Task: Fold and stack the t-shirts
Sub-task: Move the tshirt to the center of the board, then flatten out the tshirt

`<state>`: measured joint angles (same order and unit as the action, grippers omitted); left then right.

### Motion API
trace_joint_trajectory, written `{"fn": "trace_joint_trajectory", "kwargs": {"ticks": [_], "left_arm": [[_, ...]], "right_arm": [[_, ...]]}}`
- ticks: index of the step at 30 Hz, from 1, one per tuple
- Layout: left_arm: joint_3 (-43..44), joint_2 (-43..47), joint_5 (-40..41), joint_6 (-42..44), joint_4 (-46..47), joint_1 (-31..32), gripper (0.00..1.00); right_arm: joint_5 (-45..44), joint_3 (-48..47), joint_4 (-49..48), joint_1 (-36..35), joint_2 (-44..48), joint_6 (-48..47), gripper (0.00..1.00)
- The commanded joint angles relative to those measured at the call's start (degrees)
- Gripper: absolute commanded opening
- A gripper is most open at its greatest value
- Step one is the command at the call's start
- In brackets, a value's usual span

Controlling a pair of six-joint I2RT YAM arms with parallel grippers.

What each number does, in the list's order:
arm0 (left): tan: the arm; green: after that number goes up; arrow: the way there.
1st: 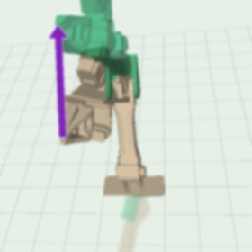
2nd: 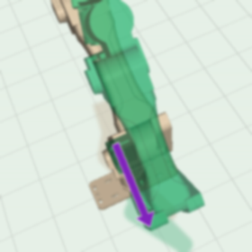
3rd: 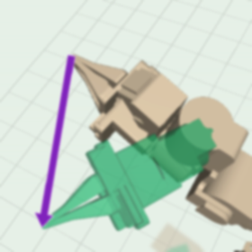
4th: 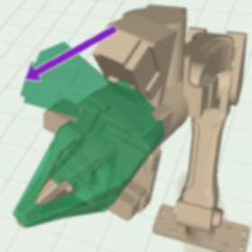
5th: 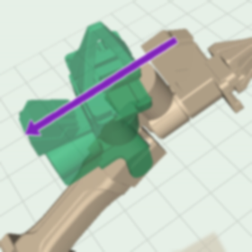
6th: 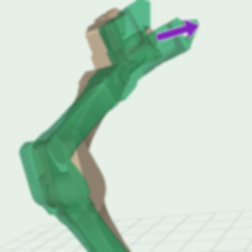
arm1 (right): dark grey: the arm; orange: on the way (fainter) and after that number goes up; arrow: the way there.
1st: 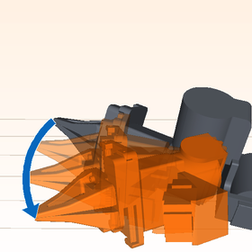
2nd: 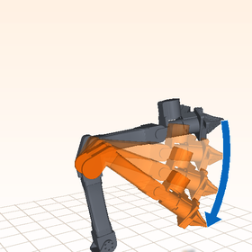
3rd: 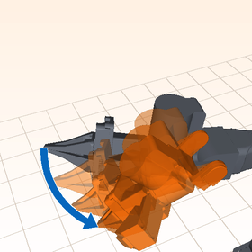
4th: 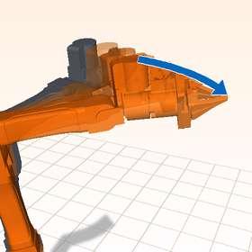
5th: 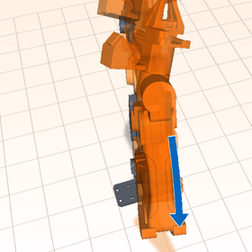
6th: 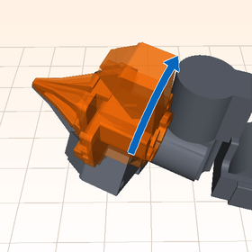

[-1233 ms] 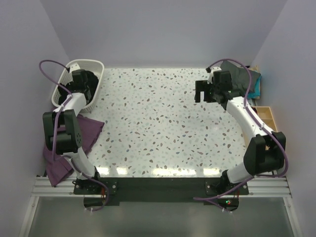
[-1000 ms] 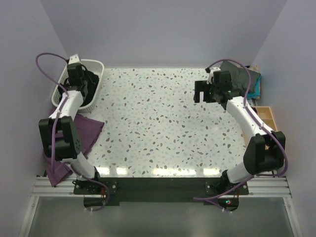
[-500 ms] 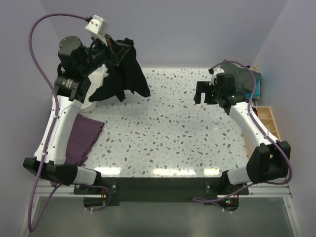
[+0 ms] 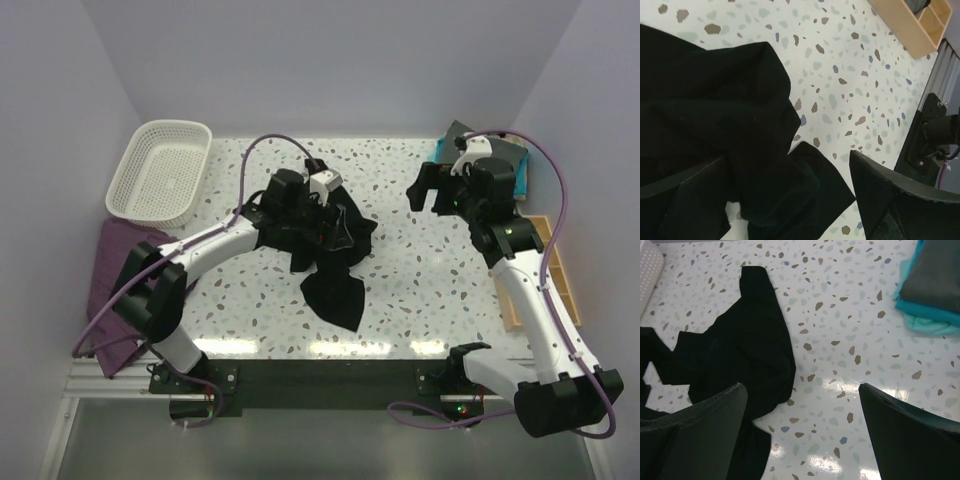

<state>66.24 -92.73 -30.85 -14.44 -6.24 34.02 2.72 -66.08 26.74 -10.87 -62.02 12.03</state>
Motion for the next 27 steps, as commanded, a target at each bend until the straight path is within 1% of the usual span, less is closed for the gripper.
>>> {"fn": "trace_joint_trajectory", "kwargs": {"ticks": [1, 2, 4, 5, 7, 8, 9, 10, 11, 12, 14, 15, 16, 17, 19, 20, 26, 27], "left_arm": [[-1.5, 0.3, 7.9, -3.0, 12.0, 1.1, 1.0], [-2.6, 1.2, 15.7, -4.2, 12.6, 1.1, 1.0], [-5.3, 4.8, 25.8, -5.4, 12.5, 0.9, 1.0], [-6.3, 6.0, 34.3, -6.4, 12.5, 0.2, 1.0], [-8.7, 8.9, 41.4, -8.1, 10.9, -1.1, 1.0], [-9.8, 9.9, 44.8, -9.9, 10.8, -3.1, 1.0], [-12.2, 11.9, 45.2, -10.8, 10.6, -4.5, 1.0], [-13.4, 13.0, 45.1, -12.4, 10.8, -5.8, 1.0], [-14.8, 14.1, 44.4, -13.0, 11.2, -8.4, 1.0], [-17.6, 16.0, 44.0, -13.2, 12.6, -9.4, 1.0], [-19.5, 17.4, 44.8, -13.3, 13.1, -10.6, 1.0], [-20.6, 18.3, 45.3, -13.5, 12.4, -10.6, 1.0], [-21.1, 18.5, 45.6, -13.6, 12.4, -10.7, 1.0], [-21.5, 18.6, 46.4, -14.0, 11.4, -10.7, 1.0], [-22.7, 18.9, 46.3, -14.6, 11.9, -10.7, 1.0], [-23.1, 18.8, 45.8, -14.7, 12.0, -10.7, 1.0], [-24.5, 16.7, 44.6, -16.4, 12.7, -10.7, 1.0], [-24.6, 16.0, 44.3, -16.5, 12.8, -10.8, 1.0]], "right_arm": [[7.3, 0.8, 4.7, -0.1, 1.8, 0.2, 0.99], [8.3, 1.3, 5.4, -0.3, 1.9, -0.4, 0.99], [10.0, 1.7, 6.6, -1.3, 1.4, -0.9, 0.99], [10.2, 2.4, 6.6, -2.0, 0.9, -1.0, 0.99], [10.4, 2.5, 6.3, -4.8, -1.5, -1.2, 0.99], [9.7, 2.4, 5.8, -6.2, -2.7, -1.0, 0.99], [9.1, 2.0, 4.7, -9.2, -3.7, -1.0, 0.99], [7.7, 0.2, 4.7, -11.0, -6.7, -1.1, 0.99], [6.8, -0.9, 4.7, -14.6, -8.4, -1.4, 0.99], [5.9, -2.1, 4.6, -16.4, -10.0, -1.8, 0.99], [3.4, -6.9, 5.8, -20.0, -16.3, -3.2, 0.99], [2.2, -8.5, 6.4, -23.1, -18.6, -3.7, 0.99], [-0.7, -11.7, 6.9, -24.8, -20.6, -4.1, 0.99], [-2.5, -12.8, 7.0, -27.9, -23.8, -5.0, 0.99], [-5.7, -15.6, 6.0, -30.3, -26.0, -6.1, 0.99], [-7.6, -17.1, 6.6, -32.3, -29.0, -7.2, 0.99], [-16.0, -26.7, 10.2, -37.2, -38.8, -11.7, 0.99], [-19.8, -27.4, 10.0, -37.7, -41.1, -11.8, 0.99]]}}
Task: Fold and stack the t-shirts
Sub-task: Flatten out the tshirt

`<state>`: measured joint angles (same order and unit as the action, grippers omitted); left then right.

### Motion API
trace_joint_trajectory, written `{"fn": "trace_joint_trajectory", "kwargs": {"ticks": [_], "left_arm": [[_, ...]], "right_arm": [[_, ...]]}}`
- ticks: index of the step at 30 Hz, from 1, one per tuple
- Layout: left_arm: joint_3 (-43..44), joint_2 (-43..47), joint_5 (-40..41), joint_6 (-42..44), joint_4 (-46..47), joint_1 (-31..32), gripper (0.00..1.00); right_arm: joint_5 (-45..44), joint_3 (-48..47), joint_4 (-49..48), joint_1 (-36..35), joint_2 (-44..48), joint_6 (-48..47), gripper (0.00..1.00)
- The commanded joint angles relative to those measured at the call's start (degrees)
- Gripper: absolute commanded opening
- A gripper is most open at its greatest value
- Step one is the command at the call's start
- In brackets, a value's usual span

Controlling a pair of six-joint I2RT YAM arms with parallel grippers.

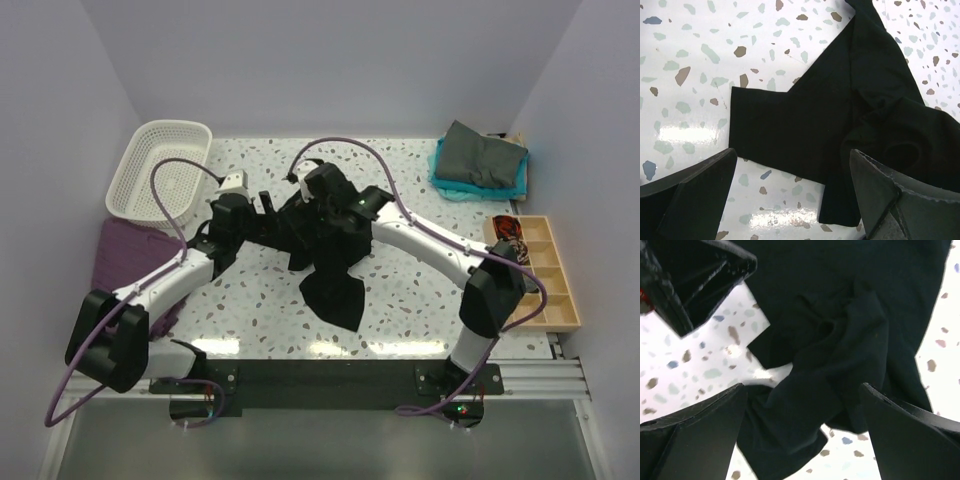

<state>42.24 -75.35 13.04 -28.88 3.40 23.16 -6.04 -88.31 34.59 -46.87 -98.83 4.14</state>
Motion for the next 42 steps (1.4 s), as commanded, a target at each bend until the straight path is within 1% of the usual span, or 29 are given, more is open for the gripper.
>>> {"fn": "trace_joint_trajectory", "kwargs": {"ticks": [1, 2, 3, 6, 7, 8, 9, 11, 12, 14, 15, 16, 19, 20, 22, 24, 25, 27, 28, 32, 34, 36, 40, 42], "left_arm": [[-0.8, -1.8, 0.1, -2.3, 3.5, 0.0, 1.0], [-0.8, -2.1, -0.8, -2.4, 4.1, 0.0, 1.0], [-0.8, -2.8, -1.1, -2.6, 4.3, 0.0, 1.0], [-0.8, -4.1, -2.6, -2.7, 5.5, -0.1, 1.0], [-0.8, -4.4, -3.0, -2.7, 5.7, -0.2, 1.0], [-0.8, -4.7, -3.6, -2.7, 5.9, -0.3, 1.0], [-0.6, -5.2, -3.9, -2.7, 6.0, -0.4, 1.0], [-0.4, -5.7, -4.9, -2.4, 5.9, -0.6, 1.0], [-0.4, -5.9, -5.0, -2.3, 5.8, -0.6, 1.0], [-0.4, -6.1, -5.6, -2.0, 6.0, -0.7, 1.0], [-0.5, -6.2, -5.8, -1.8, 6.1, -0.7, 1.0], [-0.5, -6.3, -6.5, -1.4, 6.3, -0.8, 1.0], [-0.1, -7.1, -8.1, -0.6, 6.7, -0.9, 1.0], [0.3, -7.9, -8.6, -0.2, 7.0, -0.9, 1.0], [1.2, -8.7, -9.3, 0.6, 6.6, -1.0, 1.0], [2.4, -10.1, -9.9, 1.3, 6.4, -1.0, 1.0], [2.8, -10.6, -10.2, 1.8, 6.4, -1.0, 1.0], [4.6, -12.4, -10.2, 2.6, 6.4, -1.0, 1.0], [5.2, -13.1, -10.3, 2.8, 6.4, -1.0, 1.0], [9.5, -18.2, -12.0, 3.9, 5.9, -1.0, 0.99], [10.7, -21.0, -12.8, 4.0, 6.5, -1.0, 0.99], [11.1, -22.7, -15.8, 4.1, 7.3, -1.0, 0.98], [11.3, -27.1, -22.0, 4.0, 10.7, -0.5, 1.0], [11.7, -28.3, -23.0, 4.1, 11.5, 0.2, 1.0]], "right_arm": [[-12.9, -6.3, 2.3, -2.1, -5.4, -5.8, 0.99], [-14.9, -7.3, 2.8, -2.6, -6.7, -6.8, 0.99], [-19.6, -8.0, 3.5, -2.8, -7.9, -7.0, 0.99], [-23.3, -10.2, 5.4, -2.7, -12.1, -7.6, 0.96], [-25.1, -10.2, 5.3, -2.7, -13.3, -7.5, 0.94], [-26.0, -10.1, 5.2, -2.7, -13.8, -7.3, 0.9], [-26.6, -10.4, 5.7, -2.6, -14.5, -7.2, 0.76], [-27.9, -10.7, 6.1, -2.1, -15.4, -6.3, 0.66], [-27.4, -10.8, 7.3, -1.7, -15.6, -5.8, 0.52], [-27.1, -10.9, 8.0, -0.4, -15.3, -4.6, 0.32], [-26.9, -10.7, 8.8, -0.2, -14.6, -4.6, 0.06], [-26.7, -9.5, 8.6, 0.1, -13.3, -2.6, 0.0], [-28.2, -4.9, 5.6, 0.4, -5.0, -2.3, 0.0], [-30.6, -3.9, 5.2, 1.0, 0.2, -1.7, 0.0], [-32.4, -0.5, 5.3, 2.7, 5.3, 0.5, 0.0], [-33.5, 2.2, 5.9, 7.0, 12.5, 1.8, 0.0], [-33.4, 4.8, 6.2, 10.5, 14.5, 2.7, 0.0], [-33.0, 8.1, 7.0, 13.5, 18.3, 3.0, 0.0], [-32.8, 9.3, 7.1, 15.9, 18.9, 3.7, 0.0], [-29.8, 14.4, 7.7, 20.3, 18.7, 5.8, 0.0], [-28.9, 16.9, 7.3, 21.1, 17.4, 6.8, 0.0], [-28.1, 18.7, 5.8, 21.3, 16.7, 7.0, 0.0], [-27.6, 19.3, 5.1, 21.9, 14.9, 7.5, 0.0], [-28.1, 19.2, 5.0, 22.2, 14.6, 7.6, 0.0]]}}
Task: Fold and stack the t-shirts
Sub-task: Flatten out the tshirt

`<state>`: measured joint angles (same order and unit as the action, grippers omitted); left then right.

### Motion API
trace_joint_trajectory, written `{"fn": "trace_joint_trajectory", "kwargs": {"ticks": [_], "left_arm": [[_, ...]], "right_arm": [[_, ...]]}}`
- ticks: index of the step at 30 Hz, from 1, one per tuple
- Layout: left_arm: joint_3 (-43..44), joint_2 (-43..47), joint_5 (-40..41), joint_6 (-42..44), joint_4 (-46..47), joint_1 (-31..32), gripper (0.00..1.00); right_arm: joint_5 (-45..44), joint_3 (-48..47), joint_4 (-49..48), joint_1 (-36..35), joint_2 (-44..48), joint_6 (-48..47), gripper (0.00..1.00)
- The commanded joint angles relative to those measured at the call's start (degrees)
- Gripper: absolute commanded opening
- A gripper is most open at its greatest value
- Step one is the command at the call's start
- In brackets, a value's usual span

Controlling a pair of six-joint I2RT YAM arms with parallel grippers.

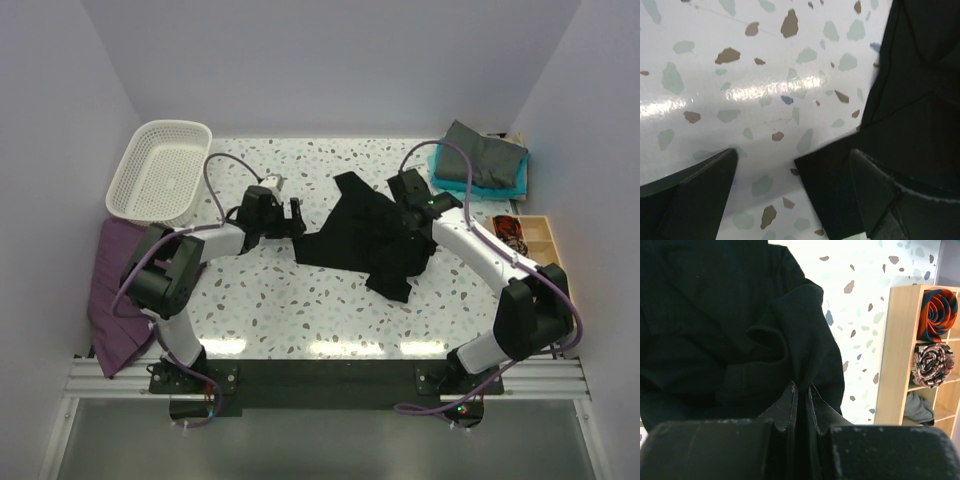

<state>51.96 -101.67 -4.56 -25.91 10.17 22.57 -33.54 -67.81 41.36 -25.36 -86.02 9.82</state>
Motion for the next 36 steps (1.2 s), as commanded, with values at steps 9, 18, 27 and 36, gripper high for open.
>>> {"fn": "trace_joint_trajectory", "kwargs": {"ticks": [9, 18, 27, 36], "left_arm": [[13.1, -9.4, -12.5, 3.6, 4.9, 4.3, 1.0], [36.2, -22.4, -10.1, 10.0, -3.5, 7.2, 1.0], [51.1, -33.1, -4.8, 8.0, -8.2, 5.4, 1.0], [61.6, -42.8, -9.0, 7.1, -8.9, 4.9, 1.0]], "right_arm": [[2.8, -5.2, -5.2, 0.8, 0.8, 0.0, 0.61], [5.5, -10.6, -6.3, 1.3, -9.4, 0.1, 0.71], [6.5, -7.6, -8.6, 1.8, -8.6, 0.2, 0.7], [7.0, -5.9, -8.0, 2.2, -6.9, 0.2, 0.7]]}}
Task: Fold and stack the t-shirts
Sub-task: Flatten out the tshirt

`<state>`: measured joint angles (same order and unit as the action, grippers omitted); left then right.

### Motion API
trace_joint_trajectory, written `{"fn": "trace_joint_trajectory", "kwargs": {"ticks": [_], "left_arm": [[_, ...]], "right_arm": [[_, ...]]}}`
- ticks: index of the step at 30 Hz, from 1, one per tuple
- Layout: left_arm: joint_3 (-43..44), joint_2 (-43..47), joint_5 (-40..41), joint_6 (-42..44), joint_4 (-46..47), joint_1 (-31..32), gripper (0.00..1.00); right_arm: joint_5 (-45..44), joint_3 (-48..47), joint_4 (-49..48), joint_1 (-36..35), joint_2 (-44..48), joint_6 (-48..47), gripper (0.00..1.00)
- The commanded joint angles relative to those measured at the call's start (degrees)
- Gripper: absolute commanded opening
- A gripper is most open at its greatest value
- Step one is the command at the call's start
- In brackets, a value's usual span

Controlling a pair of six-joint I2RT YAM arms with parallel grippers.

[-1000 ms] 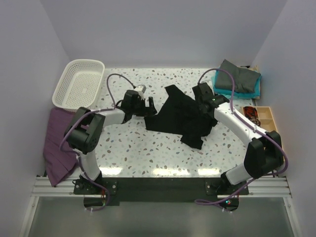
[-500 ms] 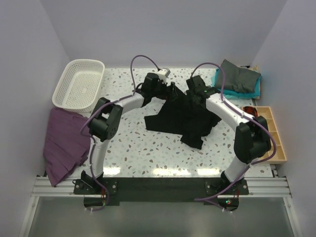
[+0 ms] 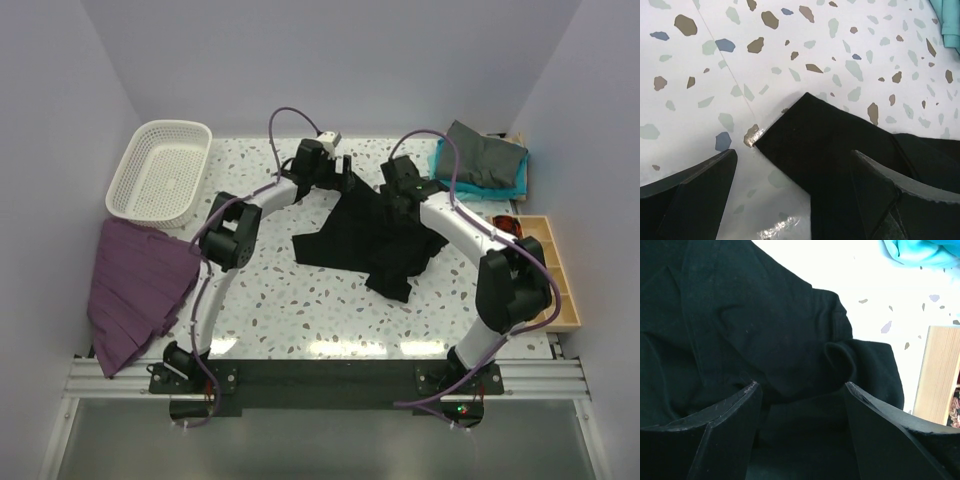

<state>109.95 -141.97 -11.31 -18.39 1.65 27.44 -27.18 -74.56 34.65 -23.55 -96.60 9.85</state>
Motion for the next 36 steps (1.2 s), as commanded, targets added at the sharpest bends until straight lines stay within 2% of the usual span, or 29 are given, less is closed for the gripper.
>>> {"fn": "trace_joint_trajectory", "kwargs": {"ticks": [1, 4, 6, 7, 8, 10, 11, 13, 21, 22, 23, 24, 25, 28, 36], "left_arm": [[3.7, -2.9, -2.7, -0.9, -0.1, 0.0, 1.0], [4.5, -3.8, -4.0, -1.6, 0.6, 0.0, 0.99], [4.8, -4.5, -6.0, -1.7, 0.8, 0.0, 0.82], [4.9, -4.6, -6.4, -2.2, 1.0, 0.1, 0.69], [4.8, -5.1, -7.1, -2.4, 1.3, 0.1, 0.42], [5.0, -5.5, -8.1, -3.0, 1.6, 0.2, 0.22], [5.4, -5.9, -9.1, -3.2, 1.6, 0.2, 0.0], [5.2, -5.9, -10.0, -3.5, 1.8, 0.1, 0.0], [-2.4, 4.7, -8.3, -1.8, 3.7, -0.6, 0.0], [-2.8, 5.6, -8.3, -1.6, 3.5, -0.7, 0.0], [-3.2, 7.0, -8.5, -1.3, 3.1, -0.7, 0.0], [-3.4, 7.9, -8.6, -1.2, 2.8, -0.8, 0.0], [-3.9, 8.8, -8.6, -0.9, 2.9, -0.8, 0.0], [-6.8, 12.4, -8.4, -0.8, 3.6, -0.8, 0.0], [-11.4, 16.8, -8.9, 0.0, 4.0, -0.9, 0.0]], "right_arm": [[0.5, 1.3, -1.3, 0.3, 3.9, 0.1, 0.7], [0.5, 2.3, -1.3, 0.3, 4.0, 0.4, 0.67], [0.8, 2.7, -1.5, 0.4, 3.8, 0.3, 0.62], [1.0, 3.0, -1.7, 0.4, 3.5, 0.3, 0.54], [1.3, 3.1, -1.9, 0.5, 3.4, 0.2, 0.5], [2.3, 2.8, -1.9, 0.8, 2.1, -0.1, 0.41], [2.6, 2.4, -1.6, 1.1, 1.6, -0.2, 0.22], [2.7, 1.4, -0.5, 1.5, 0.5, 0.0, 0.01], [0.4, 1.7, 1.3, 1.7, 10.0, 0.2, 0.0], [-0.3, 1.5, 1.8, 1.8, 11.7, 0.3, 0.07], [-2.2, 1.4, 2.4, 1.7, 12.6, 0.3, 0.33], [-3.0, 1.5, 2.9, 1.8, 13.4, 0.3, 0.54], [-4.0, 2.0, 2.9, 1.9, 14.0, 0.2, 0.69], [-5.7, 2.7, 3.2, 3.2, 15.2, 0.5, 0.79], [1.0, 3.2, 3.0, 7.0, 10.8, 2.4, 0.77]]}}
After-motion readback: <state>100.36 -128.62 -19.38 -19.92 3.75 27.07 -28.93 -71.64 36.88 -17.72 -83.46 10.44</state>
